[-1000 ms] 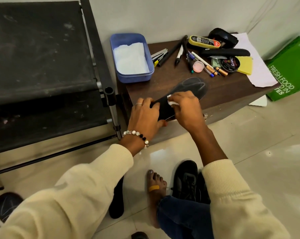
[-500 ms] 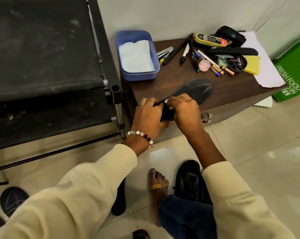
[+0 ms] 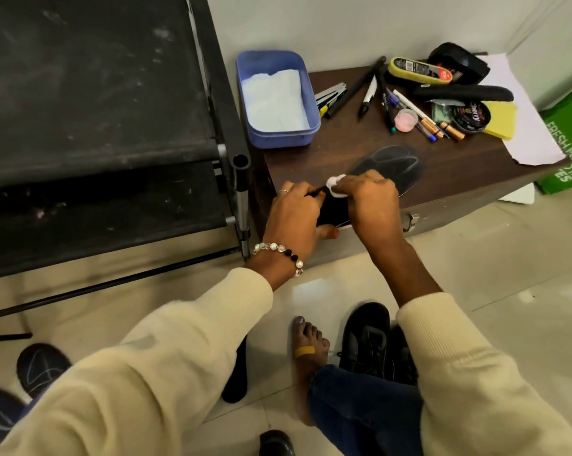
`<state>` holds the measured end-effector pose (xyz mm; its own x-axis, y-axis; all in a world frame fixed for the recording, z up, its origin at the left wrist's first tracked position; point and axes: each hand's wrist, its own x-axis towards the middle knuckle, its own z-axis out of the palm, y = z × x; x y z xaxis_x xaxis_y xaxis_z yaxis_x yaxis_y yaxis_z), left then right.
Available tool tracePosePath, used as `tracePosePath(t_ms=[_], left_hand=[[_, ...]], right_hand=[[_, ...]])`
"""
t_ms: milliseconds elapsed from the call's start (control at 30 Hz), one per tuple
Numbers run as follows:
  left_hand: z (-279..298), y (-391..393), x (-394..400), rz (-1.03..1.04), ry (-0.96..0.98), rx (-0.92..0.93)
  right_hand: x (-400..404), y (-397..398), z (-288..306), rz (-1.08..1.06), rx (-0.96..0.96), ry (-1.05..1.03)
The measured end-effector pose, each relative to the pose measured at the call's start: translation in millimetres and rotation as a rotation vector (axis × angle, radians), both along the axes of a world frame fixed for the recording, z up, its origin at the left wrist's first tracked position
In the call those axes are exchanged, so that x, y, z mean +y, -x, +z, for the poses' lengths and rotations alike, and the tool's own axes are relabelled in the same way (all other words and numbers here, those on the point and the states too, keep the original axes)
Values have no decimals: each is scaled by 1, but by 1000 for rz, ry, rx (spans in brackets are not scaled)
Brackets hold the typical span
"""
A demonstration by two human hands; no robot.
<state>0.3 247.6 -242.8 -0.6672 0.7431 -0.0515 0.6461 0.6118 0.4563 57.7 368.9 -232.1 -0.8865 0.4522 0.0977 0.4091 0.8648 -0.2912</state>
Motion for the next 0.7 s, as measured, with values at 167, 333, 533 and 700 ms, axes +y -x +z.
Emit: tracePosePath(t_ms=[167,333,533,700], left_hand=[[0,-2,1,13,4,6],[1,-1,0,8,-6,2],[1,-3,1,16,18,26],[1,-3,1,14,14,23]], right_hand=[[-5,-9,1,-47,-234,-102],[-1,5,-2,-102,-96,-111],[0,17,1,-141,-81,-101],[-4,-4,1,-85,-241,-132]])
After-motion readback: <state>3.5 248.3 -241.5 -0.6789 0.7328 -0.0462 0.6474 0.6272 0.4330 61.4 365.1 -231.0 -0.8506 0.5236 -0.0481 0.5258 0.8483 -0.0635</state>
